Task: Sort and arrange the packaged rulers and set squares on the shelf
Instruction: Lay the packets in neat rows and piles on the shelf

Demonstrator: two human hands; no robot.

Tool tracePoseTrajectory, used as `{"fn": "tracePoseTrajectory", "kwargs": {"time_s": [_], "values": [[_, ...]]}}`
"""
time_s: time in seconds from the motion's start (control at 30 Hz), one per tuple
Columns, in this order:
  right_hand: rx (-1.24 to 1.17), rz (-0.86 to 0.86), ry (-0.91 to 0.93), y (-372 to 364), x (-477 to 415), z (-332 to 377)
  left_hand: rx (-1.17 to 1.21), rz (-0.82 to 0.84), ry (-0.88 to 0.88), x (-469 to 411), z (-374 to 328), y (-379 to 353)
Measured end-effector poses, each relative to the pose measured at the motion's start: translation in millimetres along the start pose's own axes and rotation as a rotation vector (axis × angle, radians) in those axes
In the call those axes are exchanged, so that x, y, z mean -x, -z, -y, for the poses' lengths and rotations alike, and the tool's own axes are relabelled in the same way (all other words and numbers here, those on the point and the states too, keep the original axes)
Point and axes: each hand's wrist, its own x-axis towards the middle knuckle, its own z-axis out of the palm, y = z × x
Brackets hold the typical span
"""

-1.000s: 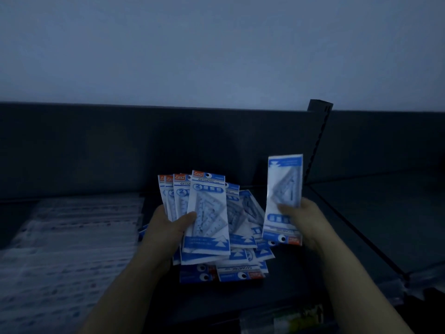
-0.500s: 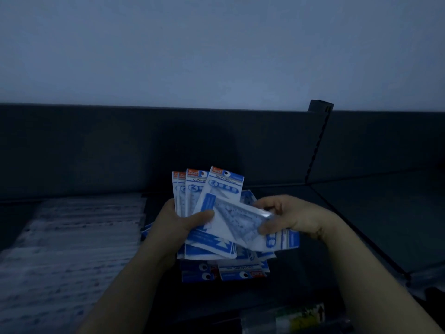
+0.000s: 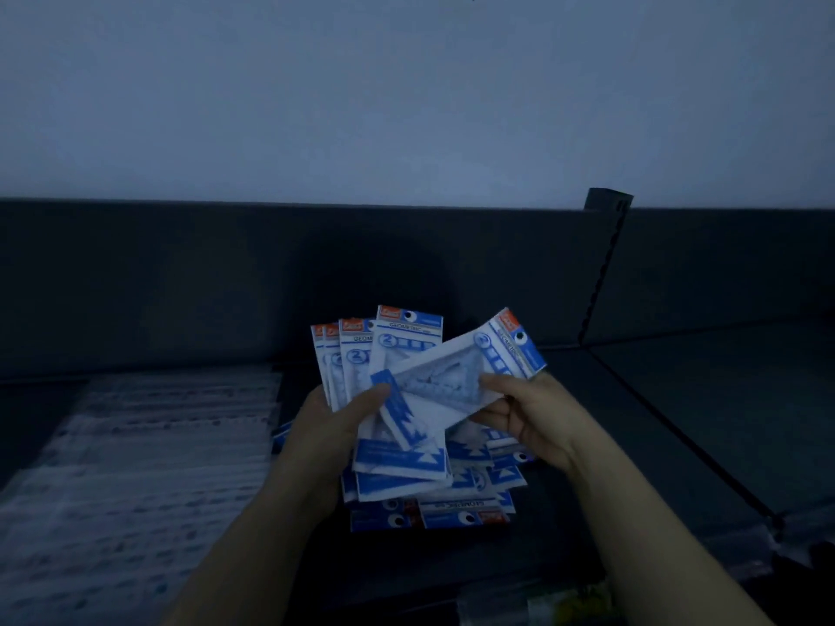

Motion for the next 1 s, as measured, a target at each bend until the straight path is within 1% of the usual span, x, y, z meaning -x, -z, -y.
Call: {"fn": "tracePoseTrajectory", "kwargs": {"time_s": [0.07, 0.1, 0.17, 0.23, 0.3, 0.33, 0.4, 0.43, 0.47, 0.53, 0.6, 0.67, 0.7, 0.8, 0.83, 0.9, 0.97, 1.0], "values": [[0.083, -0.004, -0.014, 0, -2, 2, 0.054, 0.038, 0.049, 1, -2, 0], [0.136, -0.008, -0.023, -2, -3, 2, 0.041, 0.060, 0.048, 1, -3, 0], [0.208, -0.012, -0.021, -11, -5, 0, -0.043, 0.091, 0.028, 0, -3, -2], [0.205, -0.017, -0.002, -22, -9, -6, -0.126, 0.102, 0.022, 0, -1, -4], [0.171, -0.025, 0.013, -29, -12, -9, -0.140, 0.072, 0.013, -1, 1, -3], [0.142, -0.038, 0.023, -28, -13, -9, -0.123, 0.030, 0.000, -2, 1, -1], [0.144, -0.127, 0.042, -20, -14, -9, -0.082, -0.077, -0.030, -5, 0, 7], [0.243, -0.197, 0.058, -14, -13, -9, -0.056, -0.135, -0.043, -8, -1, 13], [0.422, -0.248, 0.070, -7, -12, -10, -0.026, -0.190, -0.054, -11, -1, 19], [0.783, -0.233, 0.051, -3, -7, -13, 0.026, -0.269, -0.067, -14, -4, 29], [0.910, -0.183, -0.015, -12, -4, -16, 0.050, -0.308, -0.081, -15, -7, 34], [1.031, -0.185, -0.077, -21, -7, -19, 0.046, -0.309, -0.099, -13, -8, 35], [1.048, -0.187, -0.105, -25, -9, -19, 0.040, -0.304, -0.108, -11, -8, 33], [0.919, -0.168, -0.144, -26, -15, -18, 0.023, -0.305, -0.123, -8, -5, 30], [0.890, -0.170, -0.120, -25, -14, -17, 0.018, -0.306, -0.125, -8, -4, 31], [0.816, -0.233, -0.008, -22, -9, -14, 0.006, -0.296, -0.130, -9, -2, 32], [0.599, -0.300, 0.063, -20, -6, -14, 0.013, -0.298, -0.123, -9, 0, 31], [0.462, -0.294, 0.061, -22, -4, -13, 0.024, -0.299, -0.115, -9, 1, 30]]}}
